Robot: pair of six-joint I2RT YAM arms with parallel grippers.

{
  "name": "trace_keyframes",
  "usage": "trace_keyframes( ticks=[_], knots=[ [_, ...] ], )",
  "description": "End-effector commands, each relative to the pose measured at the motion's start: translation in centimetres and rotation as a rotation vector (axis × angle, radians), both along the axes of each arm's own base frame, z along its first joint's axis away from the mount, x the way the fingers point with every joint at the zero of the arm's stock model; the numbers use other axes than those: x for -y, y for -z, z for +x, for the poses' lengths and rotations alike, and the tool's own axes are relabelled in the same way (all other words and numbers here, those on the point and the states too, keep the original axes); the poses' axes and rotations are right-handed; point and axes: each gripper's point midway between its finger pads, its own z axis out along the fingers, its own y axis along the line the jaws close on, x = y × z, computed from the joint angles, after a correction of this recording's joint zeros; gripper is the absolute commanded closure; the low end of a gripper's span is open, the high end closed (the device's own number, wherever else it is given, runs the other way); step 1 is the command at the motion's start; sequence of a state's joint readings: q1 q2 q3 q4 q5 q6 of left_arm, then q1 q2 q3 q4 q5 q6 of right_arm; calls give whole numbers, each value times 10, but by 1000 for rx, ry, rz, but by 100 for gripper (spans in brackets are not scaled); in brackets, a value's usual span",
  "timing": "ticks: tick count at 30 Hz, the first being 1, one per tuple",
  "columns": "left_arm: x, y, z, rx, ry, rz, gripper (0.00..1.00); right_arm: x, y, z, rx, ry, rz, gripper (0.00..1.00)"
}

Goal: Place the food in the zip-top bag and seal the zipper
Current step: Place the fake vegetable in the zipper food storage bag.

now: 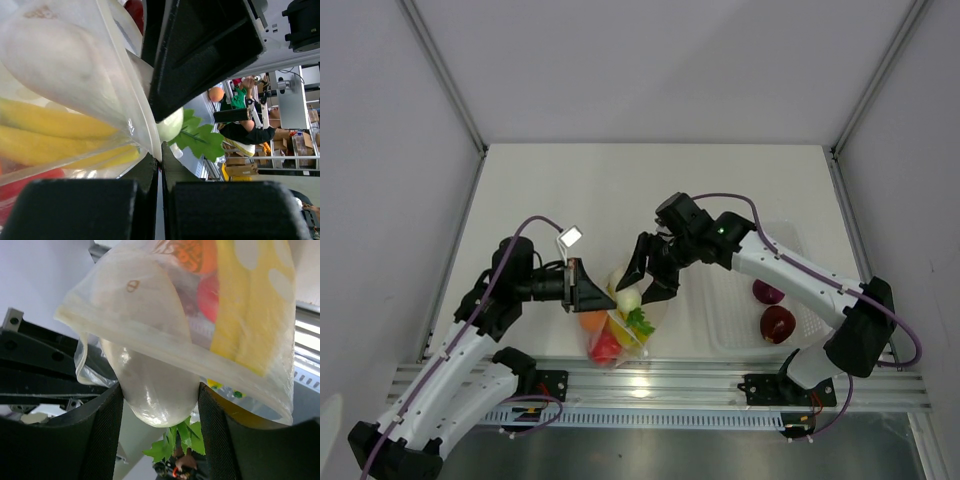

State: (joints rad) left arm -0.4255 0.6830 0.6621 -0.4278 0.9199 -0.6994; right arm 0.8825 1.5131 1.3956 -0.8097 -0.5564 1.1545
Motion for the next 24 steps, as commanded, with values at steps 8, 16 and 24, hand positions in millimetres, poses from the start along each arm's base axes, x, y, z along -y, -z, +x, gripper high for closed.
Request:
trace_keyframes(
  ticks=[8,16,24],
  knots=[
    [4,-23,-8,45,40,-75,99,-17,6,25,181,133,-36,57],
    [5,-27,-5,45,33,-87,99,-24,24,15,265,74,-64,35],
    [5,-22,-4,43,28,-77,99,-8,6,13,428,36,-78,12]
  ],
)
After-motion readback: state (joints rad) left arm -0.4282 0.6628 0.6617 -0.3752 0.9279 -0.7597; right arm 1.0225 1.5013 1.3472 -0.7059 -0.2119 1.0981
